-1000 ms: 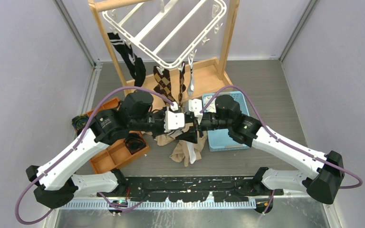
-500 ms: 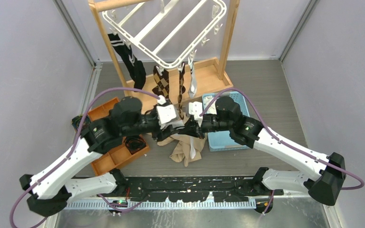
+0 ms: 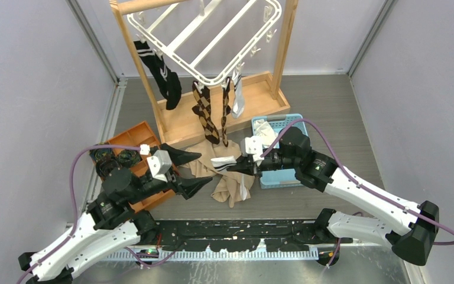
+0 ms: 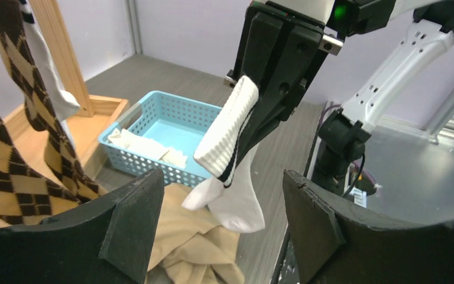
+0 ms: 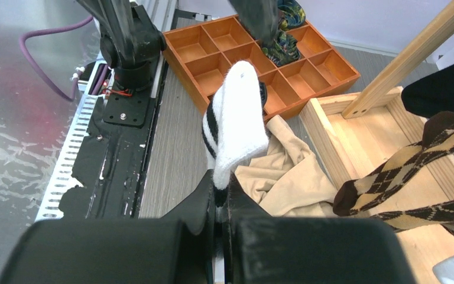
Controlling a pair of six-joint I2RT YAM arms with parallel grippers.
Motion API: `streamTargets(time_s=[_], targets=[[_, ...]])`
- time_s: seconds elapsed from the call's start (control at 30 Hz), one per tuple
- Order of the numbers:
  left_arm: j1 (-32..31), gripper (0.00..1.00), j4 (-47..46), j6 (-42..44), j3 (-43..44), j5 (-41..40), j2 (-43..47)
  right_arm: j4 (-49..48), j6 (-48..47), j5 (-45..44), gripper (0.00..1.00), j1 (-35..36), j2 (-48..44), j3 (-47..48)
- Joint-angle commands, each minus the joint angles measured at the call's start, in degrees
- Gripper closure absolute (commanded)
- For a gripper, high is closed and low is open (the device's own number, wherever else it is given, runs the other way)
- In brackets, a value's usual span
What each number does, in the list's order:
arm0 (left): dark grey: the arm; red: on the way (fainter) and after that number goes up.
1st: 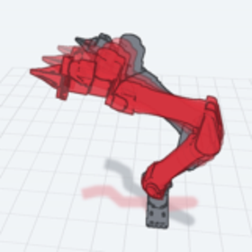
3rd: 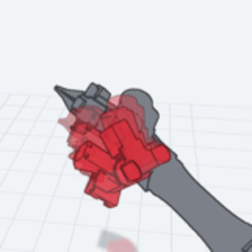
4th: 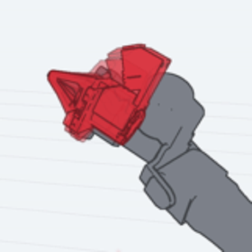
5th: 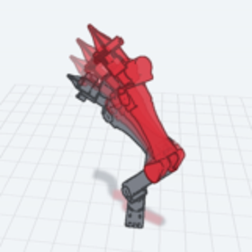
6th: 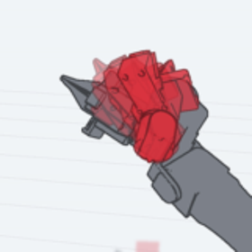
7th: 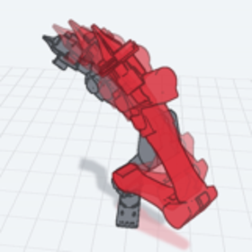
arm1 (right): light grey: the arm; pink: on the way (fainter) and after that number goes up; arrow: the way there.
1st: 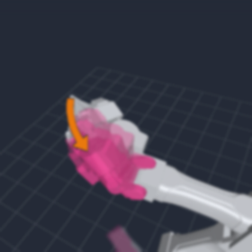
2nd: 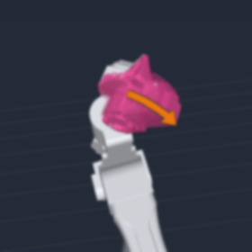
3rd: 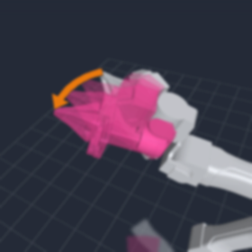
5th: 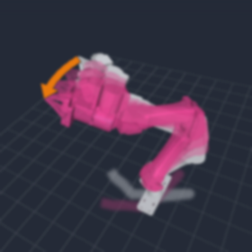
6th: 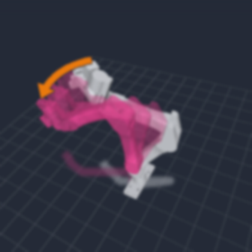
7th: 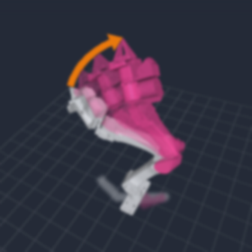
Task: Clip the socks to the hanger
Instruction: Pick up the sock from the bin.
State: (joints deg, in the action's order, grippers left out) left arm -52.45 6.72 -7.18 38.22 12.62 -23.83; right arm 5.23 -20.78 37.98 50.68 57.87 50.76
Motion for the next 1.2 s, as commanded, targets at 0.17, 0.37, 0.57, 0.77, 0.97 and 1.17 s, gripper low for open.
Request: streamTargets(time_s=[0.17, 0.37, 0.57, 0.77, 0.97, 1.17], targets=[[-0.1, 0.42, -24.1, -8.1, -9.2, 0.6, -0.3, -8.3, 1.1, 2.4, 0.99, 0.3, -1.2, 0.0], [-0.1, 0.51, -30.3, -8.1, -9.7, 0.7, -4.4, -9.3, 2.7, 2.0, 0.99, 0.3, -1.1, -0.4], [0.0, 0.55, -34.1, -8.4, -10.2, 1.2, -6.9, -10.7, 3.4, 1.6, 0.99, 0.3, -1.0, -0.7], [-0.1, 0.60, -35.1, -8.5, -10.0, 1.7, -8.5, -11.1, 3.4, 1.3, 0.99, 0.3, -0.9, -0.4], [-0.1, 0.71, -34.9, -8.5, -11.1, 0.3, -7.8, -11.2, 2.9, 0.3, 0.99, 0.3, -1.5, -0.7], [-0.1, 0.80, -34.3, -8.6, -11.0, -0.9, -7.3, -11.4, 3.0, -0.2, 0.99, 0.2, -2.0, -1.3]])
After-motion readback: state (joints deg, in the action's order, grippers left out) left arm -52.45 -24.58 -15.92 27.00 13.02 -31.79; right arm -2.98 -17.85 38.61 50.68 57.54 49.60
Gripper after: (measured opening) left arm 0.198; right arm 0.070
